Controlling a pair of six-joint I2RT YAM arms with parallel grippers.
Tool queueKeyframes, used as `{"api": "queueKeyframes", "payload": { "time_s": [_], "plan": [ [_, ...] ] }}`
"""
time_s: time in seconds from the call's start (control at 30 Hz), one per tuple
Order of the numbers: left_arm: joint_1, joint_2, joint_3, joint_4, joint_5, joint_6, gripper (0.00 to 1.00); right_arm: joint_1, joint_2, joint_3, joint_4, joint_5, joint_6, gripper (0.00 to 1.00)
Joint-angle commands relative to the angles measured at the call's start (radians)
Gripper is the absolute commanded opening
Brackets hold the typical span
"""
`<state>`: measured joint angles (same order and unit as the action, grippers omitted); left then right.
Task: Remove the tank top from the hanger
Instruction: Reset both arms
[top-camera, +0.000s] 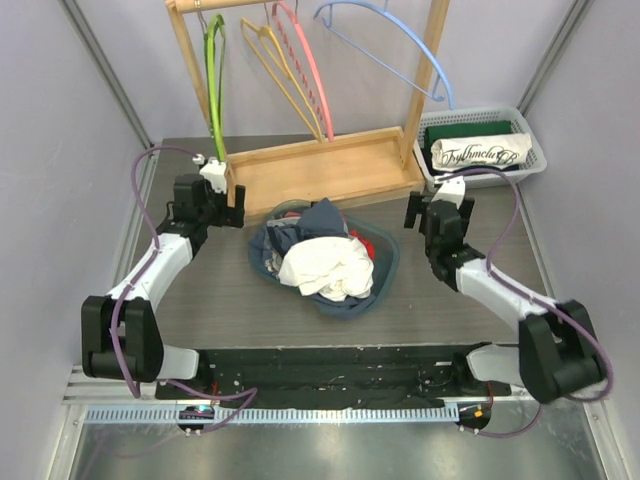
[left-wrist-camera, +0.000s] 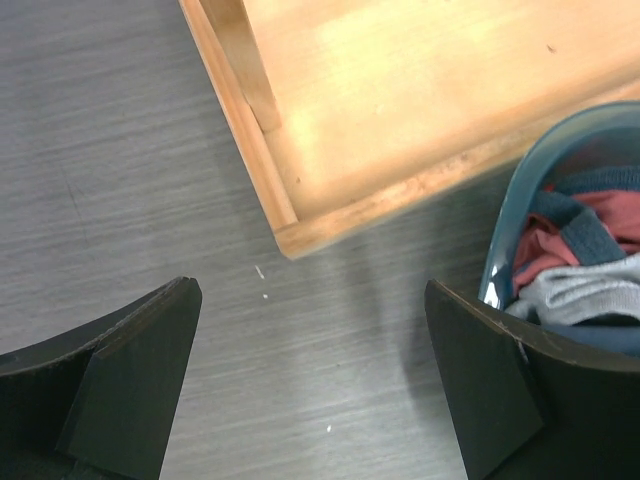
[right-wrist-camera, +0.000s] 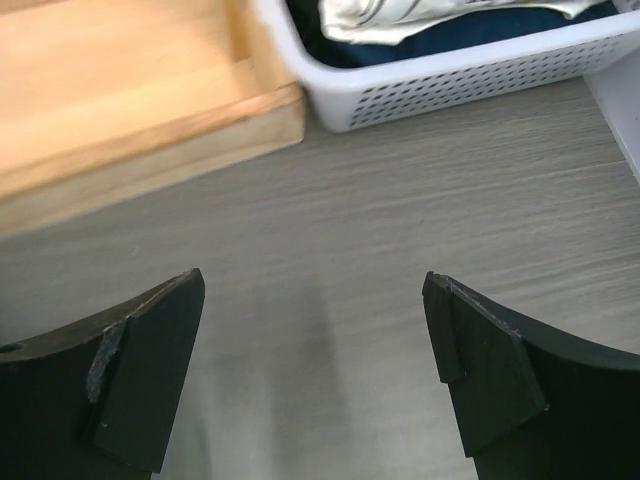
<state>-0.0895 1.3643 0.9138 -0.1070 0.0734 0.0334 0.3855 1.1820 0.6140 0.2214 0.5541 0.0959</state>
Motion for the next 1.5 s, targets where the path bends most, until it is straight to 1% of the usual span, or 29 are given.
{"api": "queueKeyframes", "payload": {
  "time_s": [0.0,0.03,0.07,0.1,0.17,0.2,0.27,0.3,0.33,0.5,0.6,0.8,0.83,0.97,1.03,1.13,1.17,1.23,1.27,1.33,1.37,1.4,1.43,1.47],
  "plan": [
    [0.002,0.012,0.031,0.136,-0.033,0.002,1.00,-0.141,0.207,0.131,0.299,-0.138,0.099,1.00],
    [0.004,0.018,0.031,0.139,-0.041,-0.003,1.00,-0.163,0.256,0.203,0.306,-0.149,0.087,1.00],
    [0.004,0.033,0.034,0.144,-0.052,-0.007,1.00,-0.174,0.327,0.239,0.318,-0.161,0.076,1.00],
    [0.002,0.044,0.037,0.142,-0.055,-0.009,1.00,-0.183,0.365,0.274,0.326,-0.210,0.074,1.00],
    [0.007,0.079,0.059,0.138,-0.064,-0.021,1.00,-0.206,0.428,0.384,0.329,-0.259,0.070,1.00],
    [0.010,0.090,0.066,0.136,-0.064,-0.029,1.00,-0.208,0.488,0.461,0.325,-0.298,0.050,1.00],
    [0.025,0.126,0.095,0.136,-0.064,-0.029,1.00,-0.209,0.543,0.533,0.308,-0.325,0.025,1.00],
    [0.031,0.140,0.105,0.141,-0.064,-0.062,1.00,-0.211,0.591,0.570,0.299,-0.336,0.013,1.00],
    [0.034,0.150,0.123,0.159,-0.064,-0.064,1.00,-0.214,0.619,0.642,0.273,-0.339,-0.005,1.00],
    [0.051,0.228,0.181,0.213,-0.064,-0.089,1.00,-0.246,0.746,0.838,0.240,-0.375,-0.058,1.00],
    [0.053,0.251,0.198,0.247,-0.064,-0.102,1.00,-0.276,0.806,0.892,0.242,-0.391,-0.065,0.98],
    [0.051,0.271,0.240,0.247,-0.024,-0.128,1.00,-0.321,0.876,0.940,0.291,-0.466,-0.050,0.95],
    [0.051,0.286,0.253,0.248,-0.021,-0.132,1.00,-0.324,0.886,0.948,0.300,-0.477,-0.047,0.93],
    [0.051,0.334,0.304,0.236,-0.023,-0.135,1.00,-0.323,0.924,0.967,0.354,-0.540,-0.006,0.74],
    [0.051,0.349,0.329,0.234,-0.023,-0.138,1.00,-0.326,0.939,0.975,0.389,-0.574,0.030,0.73],
    [0.051,0.383,0.362,0.230,-0.027,-0.133,1.00,-0.324,0.967,1.009,0.398,-0.577,0.031,0.70],
    [0.053,0.393,0.372,0.230,-0.030,-0.132,1.00,-0.324,0.970,1.017,0.400,-0.574,0.027,0.65],
    [0.053,0.420,0.401,0.228,-0.043,-0.127,1.00,-0.324,0.976,1.023,0.404,-0.580,0.019,0.59],
    [0.053,0.427,0.410,0.230,-0.046,-0.127,1.00,-0.324,0.981,1.026,0.404,-0.585,0.013,0.51],
    [0.053,0.450,0.436,0.231,-0.044,-0.122,1.00,-0.324,0.984,1.021,0.406,-0.598,0.007,0.45],
    [0.053,0.458,0.445,0.231,-0.046,-0.121,1.00,-0.324,0.987,1.020,0.404,-0.605,-0.001,0.38],
    [0.053,0.467,0.465,0.230,-0.046,-0.121,1.00,-0.324,0.986,1.015,0.400,-0.609,-0.001,0.35],
    [0.053,0.481,0.477,0.213,-0.046,-0.128,0.98,-0.324,0.979,1.006,0.395,-0.614,0.002,0.29],
    [0.054,0.487,0.488,0.202,-0.037,-0.138,0.96,-0.324,0.966,0.994,0.400,-0.628,0.007,0.25]
  ]
}}
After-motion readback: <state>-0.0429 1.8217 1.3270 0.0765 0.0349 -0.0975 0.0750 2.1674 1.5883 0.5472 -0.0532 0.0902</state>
